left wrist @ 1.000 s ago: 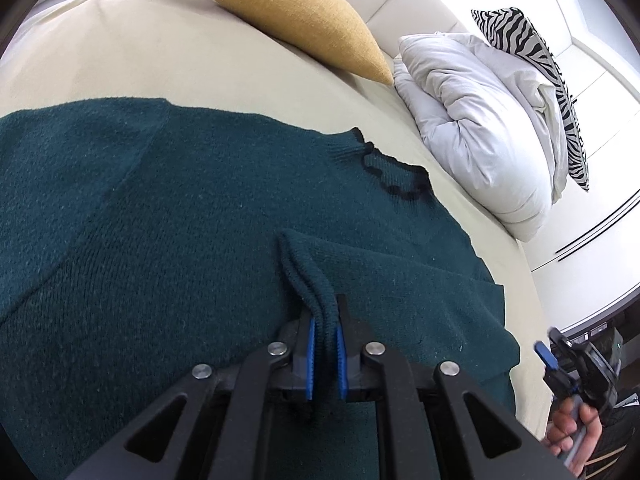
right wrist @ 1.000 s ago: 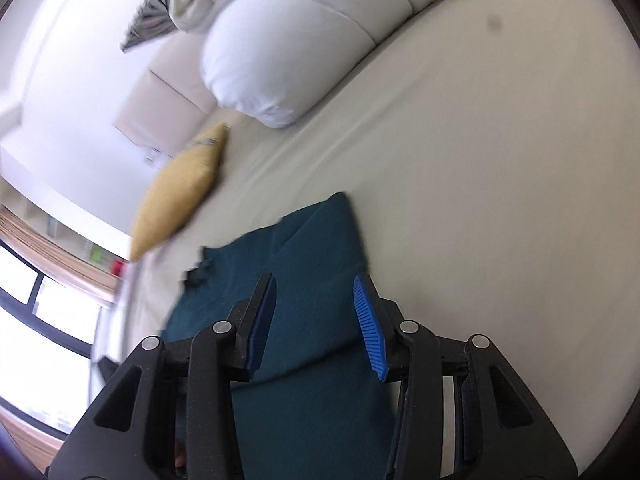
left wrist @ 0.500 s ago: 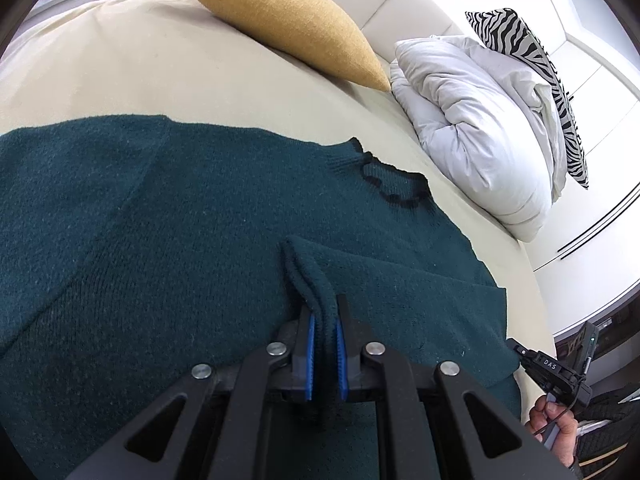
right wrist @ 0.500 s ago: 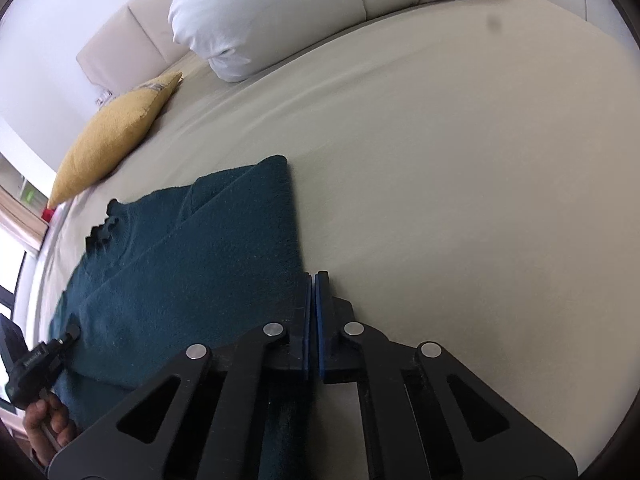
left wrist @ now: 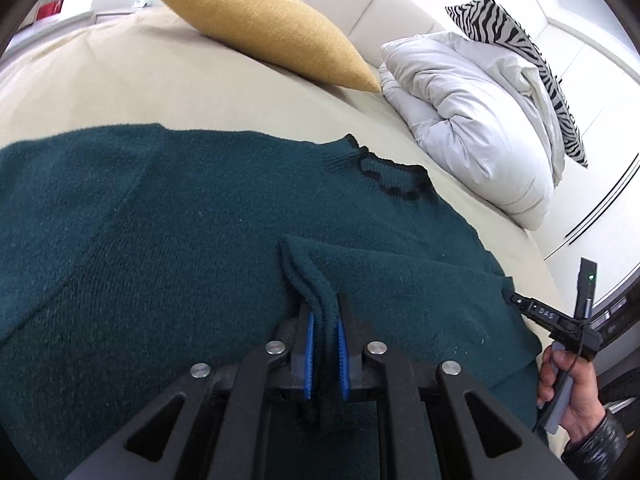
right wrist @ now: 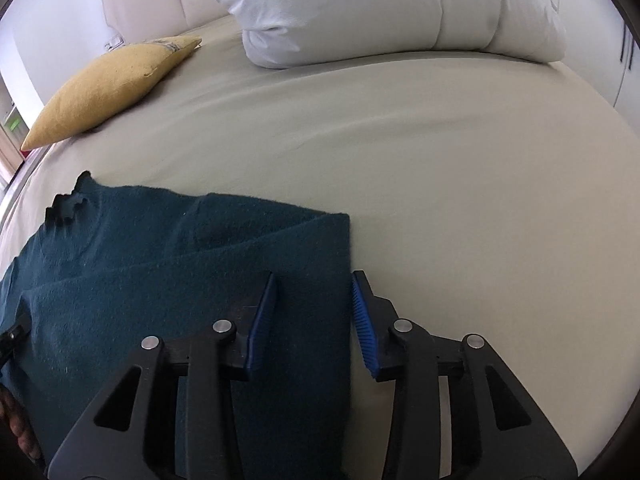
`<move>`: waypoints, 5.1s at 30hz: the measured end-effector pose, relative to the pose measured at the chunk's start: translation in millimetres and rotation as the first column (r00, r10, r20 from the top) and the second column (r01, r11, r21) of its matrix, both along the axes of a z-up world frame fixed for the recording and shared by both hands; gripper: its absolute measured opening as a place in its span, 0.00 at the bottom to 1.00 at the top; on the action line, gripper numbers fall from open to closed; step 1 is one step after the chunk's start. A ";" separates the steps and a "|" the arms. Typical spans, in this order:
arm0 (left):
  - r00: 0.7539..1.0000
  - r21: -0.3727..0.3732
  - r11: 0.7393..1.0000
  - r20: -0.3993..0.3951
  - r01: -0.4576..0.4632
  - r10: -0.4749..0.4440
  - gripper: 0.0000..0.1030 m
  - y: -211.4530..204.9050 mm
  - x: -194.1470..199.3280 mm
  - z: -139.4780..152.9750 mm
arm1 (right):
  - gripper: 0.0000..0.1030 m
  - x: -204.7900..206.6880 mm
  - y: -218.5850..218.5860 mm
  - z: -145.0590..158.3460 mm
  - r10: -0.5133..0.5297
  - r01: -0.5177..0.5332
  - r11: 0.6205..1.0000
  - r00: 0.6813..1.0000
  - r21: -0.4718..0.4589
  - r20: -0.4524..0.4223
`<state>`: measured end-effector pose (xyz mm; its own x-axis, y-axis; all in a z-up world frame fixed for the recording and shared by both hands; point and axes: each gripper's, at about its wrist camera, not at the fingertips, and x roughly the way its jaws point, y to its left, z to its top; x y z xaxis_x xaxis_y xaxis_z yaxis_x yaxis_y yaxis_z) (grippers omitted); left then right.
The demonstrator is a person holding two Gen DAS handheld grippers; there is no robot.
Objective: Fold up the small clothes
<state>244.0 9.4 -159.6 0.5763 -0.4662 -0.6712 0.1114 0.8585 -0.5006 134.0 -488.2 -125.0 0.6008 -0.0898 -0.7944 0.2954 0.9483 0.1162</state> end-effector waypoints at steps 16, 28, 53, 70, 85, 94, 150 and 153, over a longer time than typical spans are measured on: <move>0.935 -0.180 0.919 -0.015 -0.352 0.355 0.67 193.3 -132.7 62.0 | 0.40 -142.2 69.9 59.4 0.009 -0.040 0.984 0.984 0.172 0.175; 0.670 -0.498 0.501 -0.252 -0.708 0.698 0.76 366.4 -241.3 -3.6 | 0.40 -220.6 193.4 36.4 0.091 -0.151 0.909 0.982 0.390 0.166; 0.859 -0.068 0.873 0.154 -0.484 0.488 0.09 224.7 -123.8 132.5 | 0.40 -251.3 166.0 15.7 0.025 -0.105 0.881 0.984 0.461 0.176; 0.997 0.297 0.953 0.031 0.053 -0.065 0.65 -60.9 -94.5 60.6 | 0.41 -253.4 112.7 16.9 0.000 -0.083 0.891 0.983 0.447 0.182; 0.988 0.068 0.989 0.089 -0.135 0.129 0.74 70.7 -132.3 81.1 | 0.49 -75.7 232.9 12.7 0.339 -0.317 0.812 0.940 0.490 0.046; 0.965 0.008 0.968 0.082 -0.251 0.249 0.74 134.5 -129.0 79.4 | 0.07 -66.6 263.8 26.4 0.392 -0.384 0.874 0.919 0.296 0.035; 0.988 0.373 0.920 -0.037 -0.124 0.148 0.47 92.9 -53.4 41.7 | 0.45 -32.8 129.7 11.4 0.246 -0.238 0.918 0.969 0.318 0.016; 0.992 0.366 0.925 -0.031 -0.101 0.121 0.24 92.4 -54.8 38.0 | 0.20 -34.3 138.6 11.5 0.251 -0.244 0.949 0.968 0.202 -0.013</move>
<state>189.2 101.7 -121.7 0.5703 -0.1198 -0.8127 -0.0130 0.9879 -0.1548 99.7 -349.5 -113.6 0.5532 0.2188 -0.8038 0.0622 0.9514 0.3017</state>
